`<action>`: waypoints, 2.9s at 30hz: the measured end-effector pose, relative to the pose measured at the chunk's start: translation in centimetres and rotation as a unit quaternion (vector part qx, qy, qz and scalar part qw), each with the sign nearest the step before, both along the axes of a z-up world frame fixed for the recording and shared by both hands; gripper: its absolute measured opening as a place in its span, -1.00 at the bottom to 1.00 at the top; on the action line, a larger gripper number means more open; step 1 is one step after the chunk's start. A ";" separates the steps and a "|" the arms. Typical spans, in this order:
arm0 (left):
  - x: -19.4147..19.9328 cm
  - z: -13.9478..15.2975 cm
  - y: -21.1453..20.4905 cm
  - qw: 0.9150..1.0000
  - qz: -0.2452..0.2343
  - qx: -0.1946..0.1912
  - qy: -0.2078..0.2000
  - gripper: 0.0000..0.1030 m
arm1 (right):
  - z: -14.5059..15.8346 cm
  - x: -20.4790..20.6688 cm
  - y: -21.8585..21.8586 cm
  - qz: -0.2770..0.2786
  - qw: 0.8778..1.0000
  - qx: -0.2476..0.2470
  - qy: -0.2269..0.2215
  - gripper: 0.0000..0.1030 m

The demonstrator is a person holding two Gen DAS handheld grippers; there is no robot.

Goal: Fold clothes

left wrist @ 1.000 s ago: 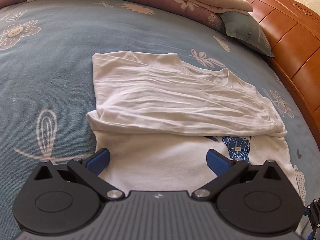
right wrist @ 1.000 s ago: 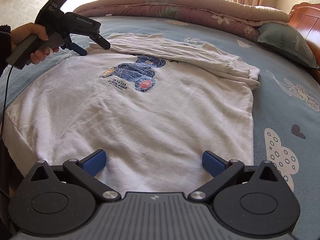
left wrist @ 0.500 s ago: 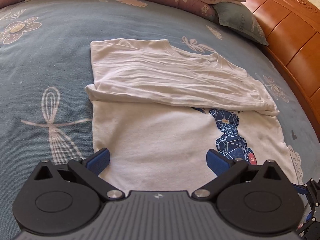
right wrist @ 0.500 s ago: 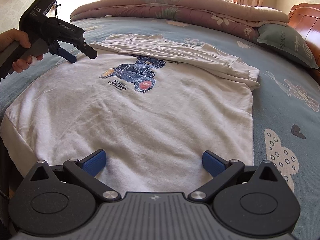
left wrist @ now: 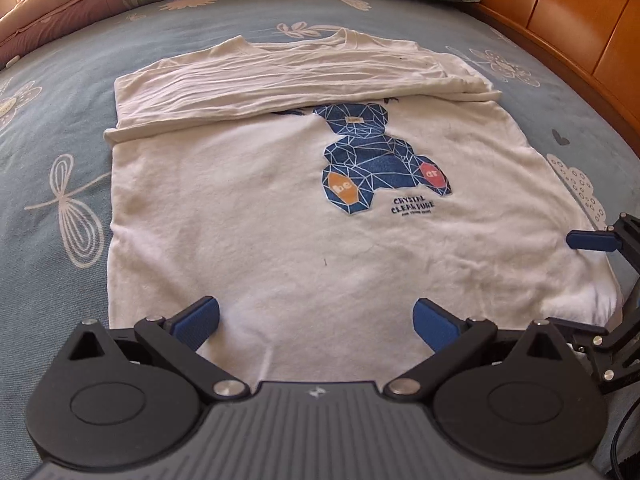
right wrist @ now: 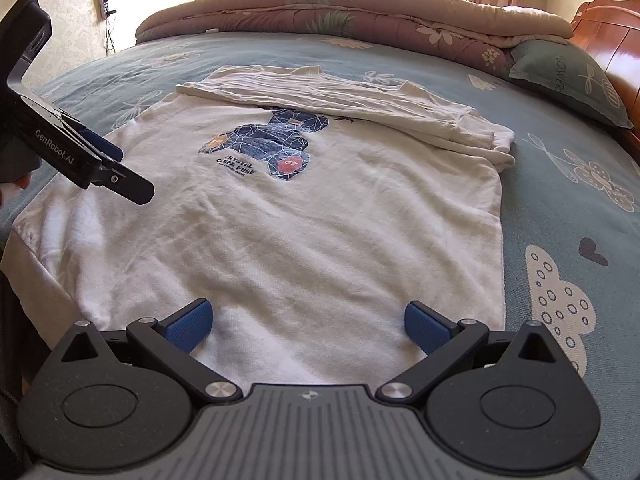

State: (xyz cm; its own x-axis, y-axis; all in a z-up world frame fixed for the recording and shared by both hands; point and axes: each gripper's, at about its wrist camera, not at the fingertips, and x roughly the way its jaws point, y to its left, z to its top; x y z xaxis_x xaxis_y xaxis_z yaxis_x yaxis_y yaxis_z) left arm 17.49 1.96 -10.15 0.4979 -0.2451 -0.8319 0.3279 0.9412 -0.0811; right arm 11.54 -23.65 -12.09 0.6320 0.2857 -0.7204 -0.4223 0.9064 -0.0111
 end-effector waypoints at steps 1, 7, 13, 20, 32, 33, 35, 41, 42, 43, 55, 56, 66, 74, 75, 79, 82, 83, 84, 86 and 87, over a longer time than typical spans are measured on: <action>-0.3 0.0 0.1 1.000 -0.002 0.001 0.000 0.99 | 0.0 -0.3 -0.3 0.004 1.000 0.003 0.004 1.00; -0.8 0.4 1.1 1.000 0.025 -0.011 0.001 0.99 | 0.6 -1.3 -1.5 0.002 0.999 0.018 0.030 1.00; -0.9 0.0 1.3 1.000 0.029 0.003 0.000 0.99 | 3.2 2.7 -1.6 0.005 1.000 -0.025 -0.015 1.00; -1.0 0.0 1.9 1.000 0.027 -0.012 -0.001 0.99 | 4.0 13.1 -2.0 -0.033 0.998 0.003 -0.047 1.00; -0.6 0.0 2.7 0.999 0.027 -0.040 -0.003 0.99 | -0.4 15.4 -4.8 -0.092 0.995 0.032 -0.011 1.00; -0.6 0.0 2.6 0.999 0.026 -0.038 -0.003 0.99 | -0.1 15.0 -4.7 -0.096 0.995 0.021 -0.008 1.00; -0.5 0.1 2.5 0.999 0.026 -0.034 -0.003 0.99 | 0.8 13.9 -4.8 -0.105 0.994 0.013 0.006 1.00; -2.0 1.5 1.7 0.999 0.001 -0.024 -0.021 0.99 | 3.4 7.0 -3.1 -0.030 0.998 0.044 0.014 1.00; -2.3 1.6 1.4 1.000 -0.009 -0.018 -0.024 0.99 | 3.2 6.0 -2.7 -0.016 0.998 0.050 0.022 1.00; -2.6 1.6 1.1 0.999 -0.021 -0.011 -0.026 0.99 | 3.1 5.0 -2.3 -0.002 0.998 0.056 0.030 1.00; -5.6 -0.1 0.8 0.998 -0.032 0.049 -0.016 0.99 | 0.3 0.4 -2.0 -0.002 1.000 -0.008 0.029 1.00; -5.9 0.1 0.7 0.998 -0.034 0.054 -0.023 0.99 | 0.3 0.3 -2.1 -0.004 1.000 -0.006 0.030 1.00; -7.6 -0.2 0.6 0.999 -0.028 0.037 -0.009 0.99 | 0.0 -0.3 -2.3 -0.021 1.000 0.002 0.020 1.00; -8.8 1.2 -0.6 0.998 -0.037 0.048 -0.036 0.99 | 0.2 -0.4 -2.0 -0.036 0.999 -0.005 0.024 1.00; -8.9 1.4 -0.8 0.997 -0.039 0.047 -0.040 0.99 | 0.4 -0.3 -1.9 -0.040 0.999 -0.007 0.028 1.00; -9.1 1.6 -1.4 0.997 -0.041 0.045 -0.047 0.99 | 1.8 -1.1 -1.1 -0.031 0.999 0.015 0.011 1.00; -9.2 1.1 -1.4 0.998 -0.040 0.041 -0.041 0.99 | 2.0 -1.9 0.1 -0.009 1.000 -0.003 0.009 1.00; -9.3 0.9 -1.4 0.998 -0.040 0.039 -0.038 0.99 | 2.1 -2.1 0.5 -0.002 1.000 -0.009 0.008 1.00; -9.4 0.7 -1.3 0.998 -0.038 0.035 -0.034 0.99 | 2.0 -2.3 0.7 0.002 1.000 -0.011 0.012 1.00; -9.6 0.1 -1.0 0.999 -0.035 0.026 -0.023 0.99 | 1.4 -2.5 1.0 0.005 1.000 -0.014 0.022 1.00; -9.8 -0.2 -0.9 0.999 -0.035 0.025 -0.023 0.99 | 1.1 -2.6 1.1 0.003 1.000 -0.014 0.028 1.00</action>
